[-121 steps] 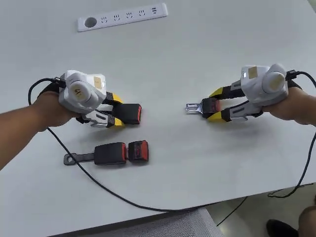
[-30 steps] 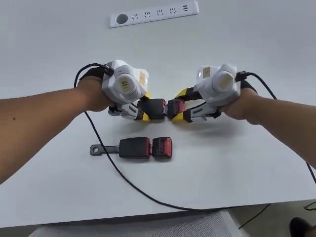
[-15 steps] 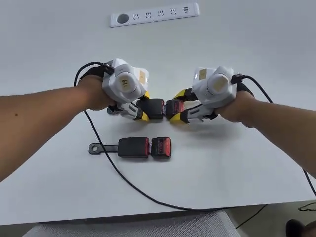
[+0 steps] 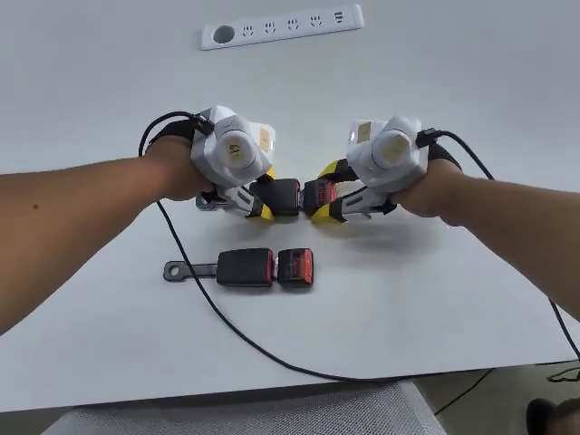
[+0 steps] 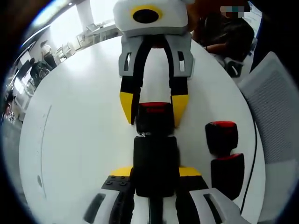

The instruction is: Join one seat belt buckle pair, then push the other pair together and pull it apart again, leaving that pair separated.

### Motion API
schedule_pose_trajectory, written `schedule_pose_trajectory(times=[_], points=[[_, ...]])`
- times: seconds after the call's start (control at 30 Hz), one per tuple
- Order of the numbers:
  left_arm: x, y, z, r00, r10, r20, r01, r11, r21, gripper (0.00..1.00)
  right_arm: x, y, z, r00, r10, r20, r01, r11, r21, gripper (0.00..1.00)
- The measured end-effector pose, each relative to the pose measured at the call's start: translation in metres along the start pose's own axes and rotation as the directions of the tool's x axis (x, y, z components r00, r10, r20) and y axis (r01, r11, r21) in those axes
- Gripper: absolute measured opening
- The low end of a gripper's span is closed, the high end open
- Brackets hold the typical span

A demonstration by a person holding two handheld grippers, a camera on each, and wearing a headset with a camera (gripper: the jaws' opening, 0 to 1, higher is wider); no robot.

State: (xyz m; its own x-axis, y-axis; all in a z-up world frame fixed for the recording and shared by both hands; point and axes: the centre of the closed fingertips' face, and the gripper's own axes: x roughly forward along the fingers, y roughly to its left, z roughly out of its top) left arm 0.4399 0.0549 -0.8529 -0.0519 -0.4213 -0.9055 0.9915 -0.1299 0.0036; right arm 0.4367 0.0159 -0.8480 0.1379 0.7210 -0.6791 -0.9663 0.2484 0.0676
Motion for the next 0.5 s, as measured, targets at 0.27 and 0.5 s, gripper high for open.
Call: schedule_pose_trajectory(times=[0.27, 0.5], points=[[-0.0009, -0.0005, 0.0001, 0.9999, 0.004, 0.011, -0.004, 1.000, -0.010, 0.34, -0.0013, 0.0004, -0.0013, 0.9999, 0.002, -0.015, -0.002, 1.000, -0.011, 0.35], [-0.0017, -0.0001, -0.0010, 0.9997, 0.009, 0.024, -0.008, 0.999, -0.031, 0.34, -0.0051, -0.0013, -0.0045, 0.9998, -0.003, -0.020, 0.002, 1.000, -0.013, 0.35]])
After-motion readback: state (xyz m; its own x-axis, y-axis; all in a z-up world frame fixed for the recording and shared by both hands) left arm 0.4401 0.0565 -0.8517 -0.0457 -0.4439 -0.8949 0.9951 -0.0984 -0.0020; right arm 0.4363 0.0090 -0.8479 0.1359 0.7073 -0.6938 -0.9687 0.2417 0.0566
